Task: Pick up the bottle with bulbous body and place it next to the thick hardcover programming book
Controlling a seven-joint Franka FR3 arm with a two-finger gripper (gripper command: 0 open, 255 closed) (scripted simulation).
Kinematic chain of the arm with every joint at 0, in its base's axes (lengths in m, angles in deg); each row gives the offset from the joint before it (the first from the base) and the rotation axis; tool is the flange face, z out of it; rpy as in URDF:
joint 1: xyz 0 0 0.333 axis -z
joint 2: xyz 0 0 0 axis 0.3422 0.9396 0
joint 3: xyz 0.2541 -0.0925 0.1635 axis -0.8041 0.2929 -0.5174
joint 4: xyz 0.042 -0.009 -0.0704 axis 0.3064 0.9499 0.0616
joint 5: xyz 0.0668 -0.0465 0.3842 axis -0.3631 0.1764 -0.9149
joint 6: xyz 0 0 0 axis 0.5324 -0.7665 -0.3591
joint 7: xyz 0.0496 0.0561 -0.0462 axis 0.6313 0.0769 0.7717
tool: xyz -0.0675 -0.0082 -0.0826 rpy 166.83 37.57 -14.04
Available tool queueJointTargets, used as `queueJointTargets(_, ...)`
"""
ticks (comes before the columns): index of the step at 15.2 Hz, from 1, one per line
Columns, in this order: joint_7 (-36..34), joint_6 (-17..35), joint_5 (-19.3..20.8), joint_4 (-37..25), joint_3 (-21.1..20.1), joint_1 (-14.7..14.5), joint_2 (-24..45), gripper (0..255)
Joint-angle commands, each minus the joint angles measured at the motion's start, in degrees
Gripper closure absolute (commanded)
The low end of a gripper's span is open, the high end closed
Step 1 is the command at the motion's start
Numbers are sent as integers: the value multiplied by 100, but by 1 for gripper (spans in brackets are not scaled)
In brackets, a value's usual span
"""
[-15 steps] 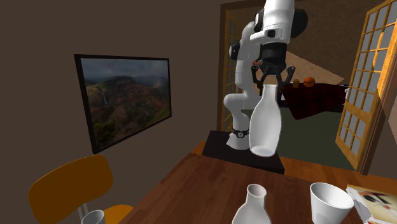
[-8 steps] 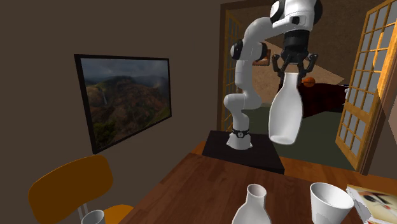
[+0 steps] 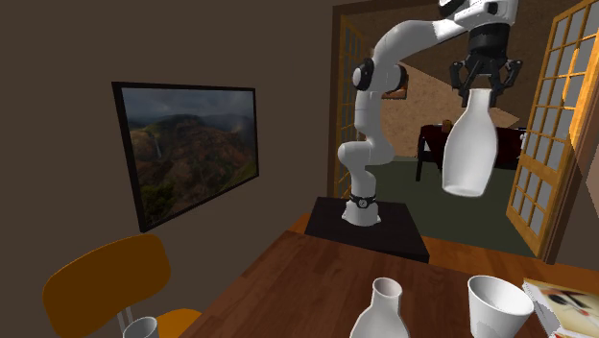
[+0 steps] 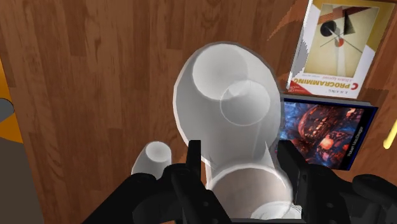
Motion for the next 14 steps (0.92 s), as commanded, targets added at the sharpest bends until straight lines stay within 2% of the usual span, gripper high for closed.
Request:
queueJointTargets(1,-272,-257,72,-460,-170,-122,231,255)
queueJointTargets(2,-445,-424,125,-740,-279,-212,364,255)
queueJointTargets(14,-439,675,-21,890,-202,-176,-187,255)
